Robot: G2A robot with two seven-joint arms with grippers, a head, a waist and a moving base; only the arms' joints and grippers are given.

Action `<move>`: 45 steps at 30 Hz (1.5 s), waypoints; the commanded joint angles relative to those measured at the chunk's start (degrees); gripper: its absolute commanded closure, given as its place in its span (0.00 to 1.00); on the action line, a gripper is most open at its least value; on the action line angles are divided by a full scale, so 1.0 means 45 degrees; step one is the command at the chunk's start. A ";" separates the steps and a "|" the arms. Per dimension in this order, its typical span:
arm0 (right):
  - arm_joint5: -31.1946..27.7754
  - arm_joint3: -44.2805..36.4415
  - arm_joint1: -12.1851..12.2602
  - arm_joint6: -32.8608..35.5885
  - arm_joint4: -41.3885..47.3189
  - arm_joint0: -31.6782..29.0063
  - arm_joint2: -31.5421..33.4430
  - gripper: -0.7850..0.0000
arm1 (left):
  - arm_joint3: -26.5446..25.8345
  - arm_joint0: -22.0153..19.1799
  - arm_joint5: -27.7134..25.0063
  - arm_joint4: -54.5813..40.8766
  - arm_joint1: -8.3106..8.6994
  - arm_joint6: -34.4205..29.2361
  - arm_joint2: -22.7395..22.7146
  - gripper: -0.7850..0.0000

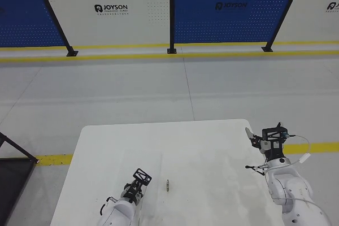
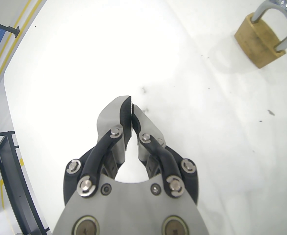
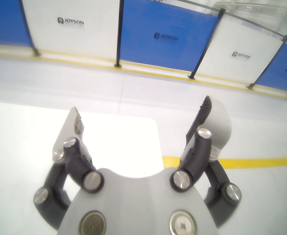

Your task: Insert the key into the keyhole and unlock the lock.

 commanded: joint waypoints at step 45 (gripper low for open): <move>-0.2080 -0.0759 -0.0298 -0.0848 -0.3532 -0.3237 -0.5297 0.00 | -0.0212 0.1341 -0.6485 -0.8798 0.0418 1.0762 -0.4066 1.00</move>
